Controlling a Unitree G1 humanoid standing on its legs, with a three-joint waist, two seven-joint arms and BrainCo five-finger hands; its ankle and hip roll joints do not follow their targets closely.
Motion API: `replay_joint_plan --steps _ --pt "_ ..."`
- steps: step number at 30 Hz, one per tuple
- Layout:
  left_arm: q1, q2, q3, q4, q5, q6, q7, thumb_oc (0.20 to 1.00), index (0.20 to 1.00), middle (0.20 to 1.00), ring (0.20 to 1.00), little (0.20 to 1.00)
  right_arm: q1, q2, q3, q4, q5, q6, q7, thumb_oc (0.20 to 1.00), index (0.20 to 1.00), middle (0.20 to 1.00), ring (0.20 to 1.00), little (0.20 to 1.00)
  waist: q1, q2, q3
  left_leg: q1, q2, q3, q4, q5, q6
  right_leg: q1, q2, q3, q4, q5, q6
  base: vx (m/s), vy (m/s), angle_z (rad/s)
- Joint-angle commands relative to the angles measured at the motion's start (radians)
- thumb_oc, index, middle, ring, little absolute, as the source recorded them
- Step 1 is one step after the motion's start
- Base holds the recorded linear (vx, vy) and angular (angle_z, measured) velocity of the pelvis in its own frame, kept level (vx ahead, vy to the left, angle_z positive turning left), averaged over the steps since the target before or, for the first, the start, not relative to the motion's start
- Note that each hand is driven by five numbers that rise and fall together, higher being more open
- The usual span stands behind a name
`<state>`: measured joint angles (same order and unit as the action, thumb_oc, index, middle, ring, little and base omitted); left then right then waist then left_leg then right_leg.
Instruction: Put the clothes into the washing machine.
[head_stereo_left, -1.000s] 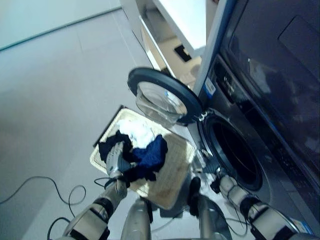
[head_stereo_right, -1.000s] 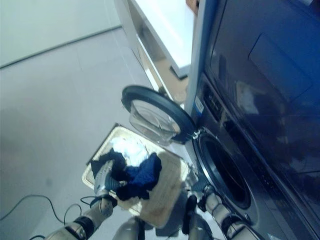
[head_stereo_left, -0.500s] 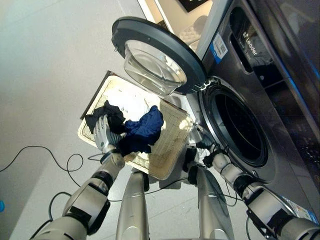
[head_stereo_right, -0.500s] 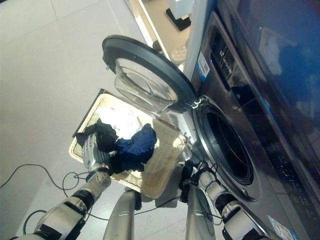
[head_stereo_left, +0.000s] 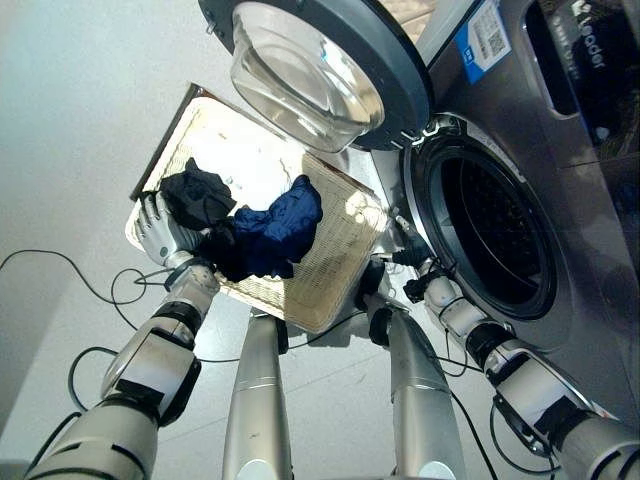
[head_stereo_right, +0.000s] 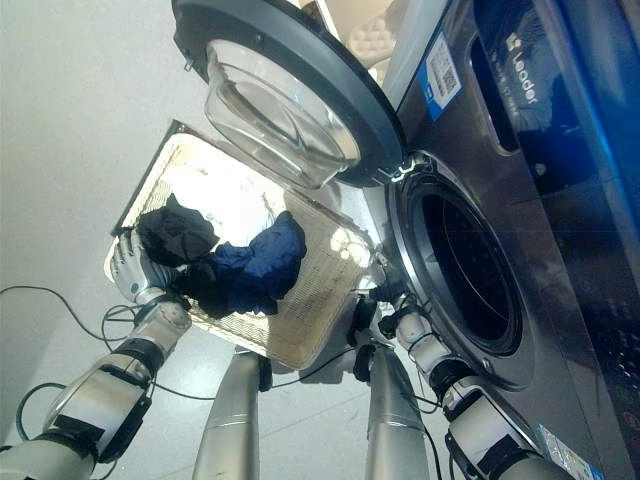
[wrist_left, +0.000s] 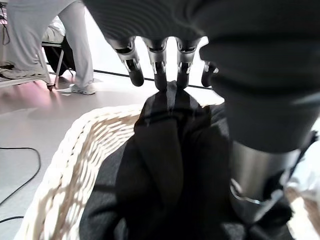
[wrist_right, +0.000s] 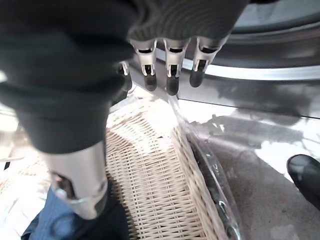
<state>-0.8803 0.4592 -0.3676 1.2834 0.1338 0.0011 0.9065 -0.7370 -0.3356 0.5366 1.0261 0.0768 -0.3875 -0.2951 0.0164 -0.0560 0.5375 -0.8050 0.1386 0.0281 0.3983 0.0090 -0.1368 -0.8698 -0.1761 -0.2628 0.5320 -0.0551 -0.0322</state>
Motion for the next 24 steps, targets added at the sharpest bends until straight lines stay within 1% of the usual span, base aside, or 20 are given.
replay_joint_plan --steps 1,4,5,6,7,15,19,20,21,22,23,24 --pt "-0.021 0.036 0.024 0.022 0.003 0.044 -0.07 1.0 1.0 1.0 1.0 1.0 0.014 -0.056 -0.001 -0.07 0.065 -0.068 -0.022 1.0 1.0 1.0 1.0 1.0 0.015 0.005 -0.018 -0.077 -0.035 0.044 -0.029 0.077 -0.018 -0.005 0.005 -0.02 0.042 -0.048 0.104 0.0 0.047 0.02" --pt "-0.027 0.041 0.008 0.04 0.004 0.052 -0.118 1.0 1.0 1.0 1.0 1.0 0.008 -0.067 -0.009 -0.077 0.09 -0.078 -0.017 1.0 1.0 1.0 1.0 1.0 0.013 0.003 -0.018 -0.096 -0.033 0.045 -0.033 0.083 -0.019 -0.023 0.006 -0.02 0.037 -0.039 0.106 0.01 0.021 0.02" --pt "-0.031 0.042 0.004 0.046 0.0 0.05 -0.142 1.0 1.0 1.0 1.0 1.0 0.006 -0.07 -0.011 -0.083 0.098 -0.08 -0.018 1.0 1.0 1.0 1.0 1.0 0.011 0.002 -0.018 -0.104 -0.032 0.046 -0.033 0.084 -0.019 -0.031 0.007 -0.02 0.039 -0.038 0.107 0.02 0.046 0.02" --pt "-0.037 0.042 -0.006 0.055 -0.003 0.054 -0.187 1.0 1.0 1.0 1.0 1.0 0.006 -0.074 -0.013 -0.092 0.102 -0.083 -0.021 1.0 1.0 1.0 1.0 1.0 0.009 0.001 -0.018 -0.116 -0.029 0.046 -0.031 0.085 -0.02 -0.042 0.007 -0.018 0.041 -0.037 0.108 0.02 0.039 0.01" --pt "-0.04 0.043 -0.014 0.057 -0.007 0.056 -0.204 1.0 1.0 1.0 1.0 1.0 0.006 -0.076 -0.015 -0.1 0.101 -0.083 -0.024 1.0 1.0 1.0 1.0 1.0 0.008 0.001 -0.018 -0.123 -0.03 0.046 -0.032 0.087 -0.02 -0.049 0.008 -0.018 0.039 -0.034 0.109 0.02 0.039 -0.01" --pt "-0.078 0.042 -0.041 0.082 -0.04 0.04 -0.294 1.0 1.0 1.0 1.0 1.0 -0.024 -0.093 -0.02 -0.133 0.148 -0.077 -0.034 1.0 1.0 1.0 1.0 1.0 -0.001 -0.005 -0.018 -0.178 -0.033 0.037 -0.026 0.089 -0.018 -0.103 0.011 -0.012 0.038 -0.014 0.118 0.0 0.0 0.0" --pt "-0.106 0.046 -0.05 0.097 -0.049 0.053 -0.328 1.0 1.0 1.0 1.0 1.0 -0.038 -0.092 -0.024 -0.121 0.168 -0.087 -0.03 1.0 1.0 1.0 1.0 1.0 -0.005 -0.009 -0.018 -0.196 -0.031 0.039 -0.029 0.093 -0.019 -0.119 0.014 -0.01 0.026 -0.001 0.122 0.0 0.0 0.0" --pt "-0.119 0.048 -0.057 0.099 -0.053 0.057 -0.352 1.0 1.0 1.0 1.0 1.0 -0.045 -0.09 -0.024 -0.124 0.17 -0.083 -0.033 1.0 1.0 1.0 1.0 1.0 -0.008 -0.012 -0.018 -0.201 -0.031 0.04 -0.031 0.094 -0.019 -0.125 0.016 -0.008 0.019 0.005 0.123 0.0 0.0 0.0" --pt "-0.122 0.049 -0.059 0.099 -0.059 0.056 -0.36 0.705 0.705 0.705 0.705 0.705 -0.047 -0.091 -0.024 -0.127 0.174 -0.081 -0.034 1.0 1.0 1.0 1.0 1.0 -0.008 -0.012 -0.018 -0.204 -0.031 0.04 -0.031 0.094 -0.018 -0.128 0.016 -0.008 0.018 0.007 0.123 0.0 0.0 0.0" --pt "-0.128 0.051 -0.062 0.098 -0.064 0.05 -0.368 0.219 0.219 0.219 0.219 0.219 -0.048 -0.091 -0.022 -0.13 0.179 -0.079 -0.04 1.0 1.0 1.0 1.0 1.0 -0.009 -0.013 -0.018 -0.207 -0.031 0.04 -0.029 0.093 -0.018 -0.131 0.016 -0.007 0.018 0.008 0.122 0.0 0.0 0.0" --pt "-0.13 0.051 -0.064 0.098 -0.074 0.04 -0.372 0.2 0.2 0.2 0.2 0.2 -0.051 -0.092 -0.021 -0.132 0.183 -0.076 -0.044 1.0 1.0 1.0 1.0 1.0 -0.01 -0.013 -0.018 -0.208 -0.031 0.041 -0.029 0.092 -0.017 -0.132 0.018 -0.007 0.018 0.009 0.123 0.0 0.0 0.0" --pt "-0.131 0.05 -0.063 0.094 -0.085 0.027 -0.371 0.2 0.2 0.2 0.2 0.2 -0.052 -0.093 -0.023 -0.135 0.188 -0.073 -0.049 1.0 1.0 1.0 1.0 1.0 -0.011 -0.013 -0.018 -0.207 -0.031 0.041 -0.029 0.091 -0.017 -0.133 0.018 -0.007 0.018 0.009 0.123 -0.01 0.014 -0.03"
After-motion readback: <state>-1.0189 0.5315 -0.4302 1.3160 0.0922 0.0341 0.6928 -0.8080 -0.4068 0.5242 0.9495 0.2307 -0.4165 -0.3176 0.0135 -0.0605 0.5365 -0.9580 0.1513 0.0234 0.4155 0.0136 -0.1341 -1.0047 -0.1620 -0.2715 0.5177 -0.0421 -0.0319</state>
